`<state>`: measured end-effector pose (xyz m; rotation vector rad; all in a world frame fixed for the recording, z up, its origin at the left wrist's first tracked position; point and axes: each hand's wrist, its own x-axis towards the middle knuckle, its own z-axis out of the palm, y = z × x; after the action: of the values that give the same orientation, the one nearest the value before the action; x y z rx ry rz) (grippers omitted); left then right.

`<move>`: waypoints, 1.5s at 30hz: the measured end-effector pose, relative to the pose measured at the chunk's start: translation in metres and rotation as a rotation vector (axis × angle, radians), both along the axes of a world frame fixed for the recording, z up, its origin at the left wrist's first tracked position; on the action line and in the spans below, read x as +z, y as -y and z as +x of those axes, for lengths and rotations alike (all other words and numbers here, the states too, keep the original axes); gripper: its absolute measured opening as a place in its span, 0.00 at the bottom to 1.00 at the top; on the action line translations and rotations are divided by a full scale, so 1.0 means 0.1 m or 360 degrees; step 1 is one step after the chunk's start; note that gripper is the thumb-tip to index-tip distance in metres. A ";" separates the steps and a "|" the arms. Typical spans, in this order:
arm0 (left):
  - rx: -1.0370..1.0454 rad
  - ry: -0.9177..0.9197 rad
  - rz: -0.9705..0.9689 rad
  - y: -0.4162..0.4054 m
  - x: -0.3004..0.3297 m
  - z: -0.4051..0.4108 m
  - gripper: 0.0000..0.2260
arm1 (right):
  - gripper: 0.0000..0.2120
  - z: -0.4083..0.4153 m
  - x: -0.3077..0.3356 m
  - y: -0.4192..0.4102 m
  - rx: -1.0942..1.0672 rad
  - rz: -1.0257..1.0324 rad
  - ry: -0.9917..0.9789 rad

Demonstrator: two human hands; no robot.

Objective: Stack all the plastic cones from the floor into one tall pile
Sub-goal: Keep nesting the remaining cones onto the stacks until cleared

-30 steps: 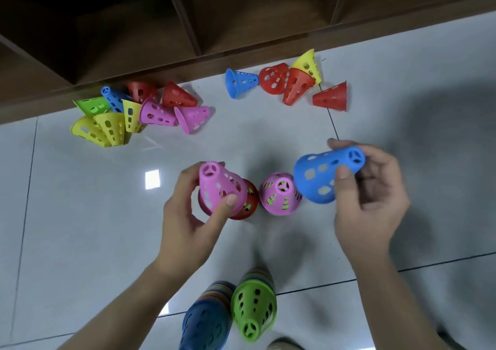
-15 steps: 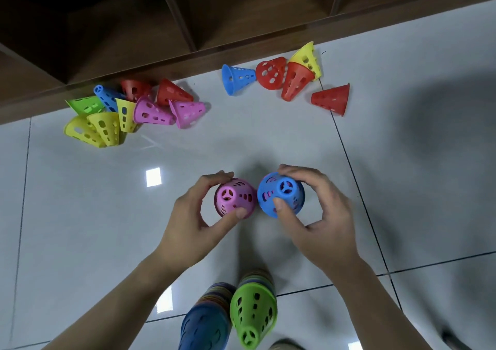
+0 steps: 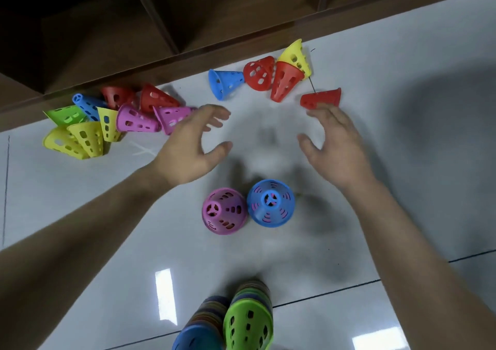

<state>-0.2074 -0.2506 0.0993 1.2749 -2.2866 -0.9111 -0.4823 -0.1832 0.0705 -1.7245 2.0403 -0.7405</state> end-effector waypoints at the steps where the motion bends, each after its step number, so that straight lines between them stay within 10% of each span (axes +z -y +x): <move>1: -0.0028 0.0069 0.0036 0.09 -0.05 -0.11 0.23 | 0.24 -0.06 -0.06 0.16 0.0050 0.0059 -0.0185; 6: -0.0313 0.0397 -0.0003 0.57 -0.24 -0.63 0.32 | 0.36 -0.31 -0.20 0.71 -0.0015 0.0450 -0.0554; 9: -0.0635 0.1013 -0.0220 0.85 -0.24 -0.92 0.44 | 0.31 -0.36 -0.33 0.57 -0.0115 0.0436 -0.0530; 13: -0.0673 0.1131 -0.0377 1.11 -0.24 -1.19 0.53 | 0.23 -0.30 -0.41 0.13 -0.0196 0.0415 -0.0478; 25: -0.0720 0.1498 -0.0654 1.15 -0.30 -1.25 0.46 | 0.21 -0.16 -0.09 -0.69 -0.0288 0.1104 -0.0567; 45: -0.0417 0.1408 -0.0796 0.58 -0.19 -0.36 0.28 | 0.11 0.33 0.87 -0.83 -0.0172 -0.0301 0.0914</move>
<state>-0.2431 -0.3083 0.0801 1.2989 -3.1011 0.2781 -0.4493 -0.1001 0.1575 -1.2880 1.7072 -1.3220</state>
